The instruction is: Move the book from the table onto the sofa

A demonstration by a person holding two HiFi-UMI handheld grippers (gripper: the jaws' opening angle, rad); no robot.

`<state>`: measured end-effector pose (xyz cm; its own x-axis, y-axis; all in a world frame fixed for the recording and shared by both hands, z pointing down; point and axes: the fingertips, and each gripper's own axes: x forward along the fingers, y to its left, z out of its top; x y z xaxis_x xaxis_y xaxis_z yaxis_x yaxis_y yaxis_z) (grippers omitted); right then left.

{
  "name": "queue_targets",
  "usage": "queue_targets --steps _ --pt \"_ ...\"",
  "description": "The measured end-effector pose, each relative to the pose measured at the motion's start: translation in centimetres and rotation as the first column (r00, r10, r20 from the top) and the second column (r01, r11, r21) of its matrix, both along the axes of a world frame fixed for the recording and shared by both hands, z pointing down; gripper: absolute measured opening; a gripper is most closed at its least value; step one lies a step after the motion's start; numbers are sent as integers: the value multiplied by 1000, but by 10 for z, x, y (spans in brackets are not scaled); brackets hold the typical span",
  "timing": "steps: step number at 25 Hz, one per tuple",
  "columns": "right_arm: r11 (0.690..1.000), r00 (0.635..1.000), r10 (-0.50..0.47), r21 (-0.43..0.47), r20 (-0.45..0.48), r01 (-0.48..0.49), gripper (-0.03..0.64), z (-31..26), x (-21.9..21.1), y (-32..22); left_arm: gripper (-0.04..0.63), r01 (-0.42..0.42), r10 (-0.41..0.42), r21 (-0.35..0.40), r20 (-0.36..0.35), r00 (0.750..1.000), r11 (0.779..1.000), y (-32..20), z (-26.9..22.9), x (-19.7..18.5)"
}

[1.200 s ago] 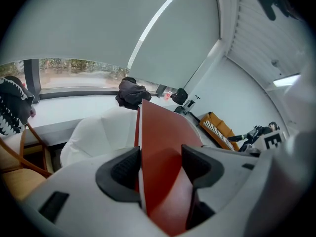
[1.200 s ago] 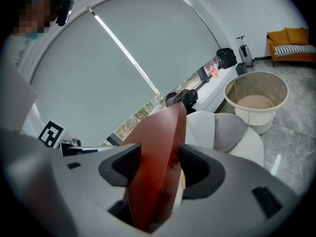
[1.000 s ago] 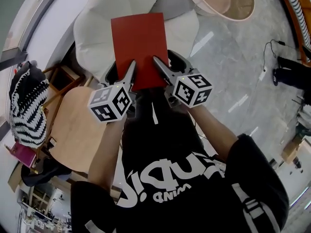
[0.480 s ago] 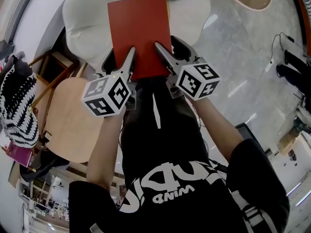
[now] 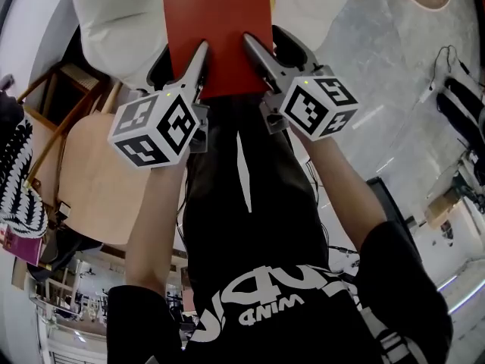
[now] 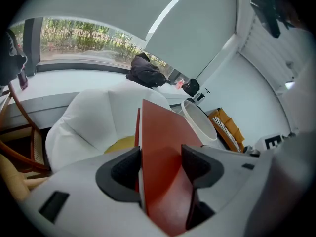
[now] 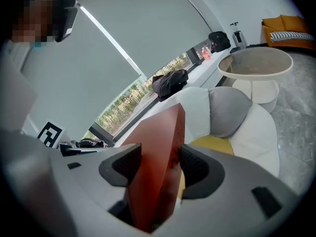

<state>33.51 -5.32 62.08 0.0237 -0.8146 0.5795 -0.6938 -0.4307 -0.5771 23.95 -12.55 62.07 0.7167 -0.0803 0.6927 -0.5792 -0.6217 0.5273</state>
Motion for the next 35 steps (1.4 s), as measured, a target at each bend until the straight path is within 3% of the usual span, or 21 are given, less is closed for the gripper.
queue_targets --steps 18,35 --pt "998 999 -51 -45 -2 51 241 123 8 -2 271 43 -43 -52 -2 999 998 1 128 4" --pt "995 995 -97 -34 -4 97 239 207 24 -25 270 58 -58 -34 5 998 998 -16 211 17"
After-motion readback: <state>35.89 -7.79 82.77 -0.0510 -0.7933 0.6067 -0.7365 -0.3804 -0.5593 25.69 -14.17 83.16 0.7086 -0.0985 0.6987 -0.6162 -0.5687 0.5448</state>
